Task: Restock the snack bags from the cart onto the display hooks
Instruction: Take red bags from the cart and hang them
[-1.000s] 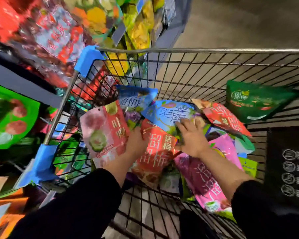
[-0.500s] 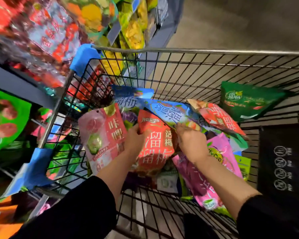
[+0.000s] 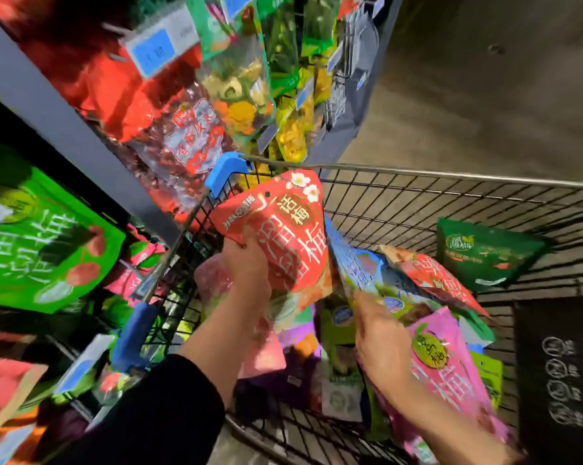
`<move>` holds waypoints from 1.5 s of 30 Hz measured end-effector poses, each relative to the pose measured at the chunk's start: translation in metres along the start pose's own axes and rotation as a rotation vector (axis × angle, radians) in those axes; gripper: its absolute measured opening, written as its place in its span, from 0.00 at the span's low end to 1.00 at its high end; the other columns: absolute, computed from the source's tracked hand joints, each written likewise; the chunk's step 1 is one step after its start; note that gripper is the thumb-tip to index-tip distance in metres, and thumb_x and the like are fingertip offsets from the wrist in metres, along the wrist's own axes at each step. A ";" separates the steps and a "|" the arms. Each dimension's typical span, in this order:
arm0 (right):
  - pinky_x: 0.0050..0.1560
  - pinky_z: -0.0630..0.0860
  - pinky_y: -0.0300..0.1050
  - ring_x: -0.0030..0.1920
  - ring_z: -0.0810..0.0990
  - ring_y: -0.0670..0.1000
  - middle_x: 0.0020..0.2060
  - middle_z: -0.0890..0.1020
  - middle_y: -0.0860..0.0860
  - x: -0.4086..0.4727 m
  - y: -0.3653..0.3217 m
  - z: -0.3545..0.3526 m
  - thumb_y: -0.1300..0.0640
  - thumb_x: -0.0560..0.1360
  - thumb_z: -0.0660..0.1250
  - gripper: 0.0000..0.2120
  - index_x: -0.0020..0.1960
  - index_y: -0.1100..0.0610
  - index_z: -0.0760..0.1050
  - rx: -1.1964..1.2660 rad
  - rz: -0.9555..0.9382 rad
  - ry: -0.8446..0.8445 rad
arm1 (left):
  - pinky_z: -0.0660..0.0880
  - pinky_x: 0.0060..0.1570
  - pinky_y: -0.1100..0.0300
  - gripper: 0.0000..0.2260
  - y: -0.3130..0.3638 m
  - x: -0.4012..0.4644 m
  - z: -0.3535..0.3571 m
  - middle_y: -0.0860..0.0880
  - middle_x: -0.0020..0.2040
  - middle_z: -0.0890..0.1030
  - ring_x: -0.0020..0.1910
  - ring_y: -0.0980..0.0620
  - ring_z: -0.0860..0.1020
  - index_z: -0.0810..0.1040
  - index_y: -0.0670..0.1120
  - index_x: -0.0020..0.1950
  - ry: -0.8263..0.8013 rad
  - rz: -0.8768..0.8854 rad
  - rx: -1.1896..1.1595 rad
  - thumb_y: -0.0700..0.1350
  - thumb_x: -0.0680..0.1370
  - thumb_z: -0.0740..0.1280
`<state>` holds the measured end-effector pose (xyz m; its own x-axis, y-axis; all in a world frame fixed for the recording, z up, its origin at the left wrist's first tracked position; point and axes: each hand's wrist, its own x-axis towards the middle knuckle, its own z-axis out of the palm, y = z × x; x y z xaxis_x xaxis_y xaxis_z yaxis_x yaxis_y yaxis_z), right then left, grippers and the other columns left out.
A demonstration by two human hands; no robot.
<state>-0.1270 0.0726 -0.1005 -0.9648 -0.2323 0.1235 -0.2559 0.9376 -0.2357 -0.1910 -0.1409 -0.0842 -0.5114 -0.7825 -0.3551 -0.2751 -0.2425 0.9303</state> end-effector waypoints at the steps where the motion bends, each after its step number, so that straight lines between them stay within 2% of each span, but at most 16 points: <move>1: 0.22 0.72 0.43 0.34 0.83 0.55 0.38 0.83 0.53 -0.007 -0.005 0.006 0.65 0.66 0.62 0.16 0.51 0.57 0.80 0.011 -0.009 0.007 | 0.74 0.59 0.50 0.15 0.001 -0.001 -0.003 0.38 0.57 0.79 0.57 0.42 0.77 0.74 0.36 0.62 0.016 0.033 0.076 0.46 0.81 0.62; 5: 0.51 0.79 0.50 0.55 0.81 0.53 0.51 0.84 0.49 -0.019 -0.026 0.036 0.51 0.72 0.59 0.14 0.49 0.50 0.83 0.026 -0.169 -0.244 | 0.71 0.58 0.50 0.20 -0.031 -0.004 -0.035 0.38 0.59 0.77 0.59 0.39 0.76 0.71 0.39 0.63 0.127 0.038 0.370 0.53 0.79 0.61; 7: 0.65 0.67 0.64 0.68 0.72 0.50 0.61 0.80 0.44 -0.015 -0.035 0.050 0.41 0.76 0.52 0.22 0.55 0.47 0.82 0.118 -0.136 -0.434 | 0.70 0.59 0.51 0.19 -0.049 -0.003 -0.049 0.38 0.62 0.76 0.61 0.39 0.75 0.70 0.40 0.65 0.159 -0.028 0.368 0.49 0.78 0.63; 9: 0.71 0.57 0.59 0.74 0.63 0.49 0.67 0.73 0.44 -0.001 -0.029 0.063 0.43 0.80 0.54 0.20 0.59 0.50 0.79 0.269 0.035 -0.634 | 0.71 0.57 0.52 0.18 -0.063 -0.002 -0.056 0.40 0.62 0.76 0.59 0.41 0.76 0.68 0.41 0.66 0.101 -0.095 0.309 0.44 0.78 0.66; 12: 0.60 0.69 0.50 0.63 0.71 0.59 0.58 0.75 0.57 0.027 -0.011 0.076 0.57 0.76 0.65 0.11 0.56 0.61 0.76 0.348 0.168 -0.456 | 0.74 0.45 0.58 0.17 -0.072 -0.001 -0.058 0.45 0.56 0.78 0.52 0.45 0.79 0.69 0.43 0.63 0.041 -0.174 0.205 0.40 0.76 0.69; 16: 0.64 0.67 0.54 0.65 0.68 0.62 0.63 0.70 0.63 0.073 0.019 0.090 0.48 0.70 0.73 0.34 0.68 0.63 0.65 0.247 0.427 -0.511 | 0.75 0.51 0.52 0.21 -0.083 0.003 -0.054 0.49 0.54 0.79 0.52 0.47 0.79 0.70 0.49 0.62 0.028 -0.217 0.262 0.48 0.72 0.73; 19: 0.66 0.69 0.54 0.67 0.69 0.61 0.66 0.70 0.60 0.098 0.038 0.103 0.42 0.65 0.78 0.48 0.74 0.60 0.58 0.516 0.614 -0.644 | 0.77 0.55 0.43 0.22 -0.097 0.011 -0.056 0.49 0.53 0.80 0.51 0.45 0.79 0.71 0.52 0.58 0.065 -0.220 0.331 0.54 0.68 0.72; 21: 0.59 0.71 0.48 0.59 0.74 0.55 0.55 0.73 0.53 0.111 0.042 0.112 0.44 0.65 0.78 0.36 0.65 0.56 0.65 0.803 0.758 -0.549 | 0.76 0.55 0.44 0.19 -0.097 0.013 -0.057 0.49 0.52 0.79 0.50 0.46 0.79 0.71 0.49 0.59 0.067 -0.244 0.337 0.50 0.72 0.73; 23: 0.47 0.73 0.42 0.43 0.75 0.50 0.39 0.75 0.50 0.129 0.045 0.119 0.42 0.65 0.77 0.23 0.45 0.54 0.67 1.005 0.930 -0.452 | 0.75 0.55 0.48 0.19 -0.095 0.015 -0.057 0.49 0.53 0.78 0.51 0.47 0.77 0.69 0.46 0.61 0.068 -0.246 0.338 0.46 0.74 0.72; 25: 0.35 0.74 0.39 0.29 0.77 0.44 0.26 0.77 0.48 0.144 0.056 0.130 0.41 0.62 0.78 0.22 0.40 0.54 0.71 1.110 0.979 -0.516 | 0.75 0.57 0.47 0.22 -0.096 0.016 -0.058 0.46 0.56 0.79 0.53 0.45 0.78 0.69 0.44 0.63 0.070 -0.238 0.315 0.45 0.73 0.73; 28: 0.50 0.81 0.52 0.46 0.85 0.53 0.47 0.85 0.55 0.152 0.065 0.133 0.47 0.60 0.81 0.29 0.56 0.59 0.81 1.273 0.947 -0.823 | 0.76 0.56 0.47 0.21 -0.092 0.012 -0.056 0.46 0.55 0.80 0.53 0.46 0.79 0.71 0.44 0.63 0.094 -0.249 0.291 0.43 0.73 0.74; 30: 0.57 0.78 0.55 0.50 0.82 0.57 0.53 0.83 0.59 0.153 0.057 0.120 0.56 0.72 0.73 0.17 0.59 0.61 0.80 1.326 0.819 -0.902 | 0.77 0.54 0.47 0.19 -0.089 0.010 -0.055 0.48 0.51 0.81 0.51 0.46 0.80 0.72 0.44 0.60 0.091 -0.233 0.295 0.43 0.73 0.74; 33: 0.52 0.80 0.47 0.44 0.83 0.51 0.44 0.86 0.52 0.150 0.042 0.107 0.63 0.75 0.69 0.07 0.52 0.61 0.80 1.414 0.663 -0.764 | 0.78 0.52 0.44 0.16 -0.083 0.005 -0.053 0.49 0.48 0.82 0.49 0.45 0.81 0.74 0.49 0.54 0.066 -0.181 0.325 0.49 0.71 0.74; 36: 0.51 0.77 0.48 0.42 0.81 0.49 0.40 0.85 0.50 0.141 0.027 0.085 0.59 0.68 0.75 0.11 0.47 0.64 0.80 1.395 0.541 -0.560 | 0.79 0.49 0.43 0.14 -0.072 -0.002 -0.052 0.52 0.44 0.82 0.45 0.46 0.81 0.73 0.58 0.48 0.003 -0.070 0.358 0.59 0.66 0.71; 40: 0.43 0.72 0.55 0.42 0.76 0.56 0.44 0.81 0.58 0.134 0.013 0.034 0.45 0.59 0.81 0.25 0.46 0.61 0.79 1.438 0.440 -0.400 | 0.76 0.47 0.52 0.09 -0.027 -0.020 -0.052 0.54 0.40 0.79 0.43 0.49 0.78 0.73 0.54 0.45 0.013 0.182 0.329 0.44 0.74 0.72; 45: 0.37 0.79 0.40 0.34 0.82 0.45 0.36 0.85 0.48 0.135 -0.033 -0.068 0.67 0.74 0.68 0.03 0.46 0.62 0.79 1.498 0.235 -0.189 | 0.76 0.39 0.58 0.07 0.054 -0.047 -0.082 0.41 0.41 0.80 0.40 0.50 0.76 0.79 0.41 0.50 0.109 0.522 0.230 0.40 0.73 0.70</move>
<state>-0.2442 0.0280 -0.0104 -0.9548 -0.2578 -0.1478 0.1865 -0.1325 -0.9735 -0.1153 -0.1642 -0.0097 -0.5434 -0.8224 0.1683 -0.1849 0.3128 0.9317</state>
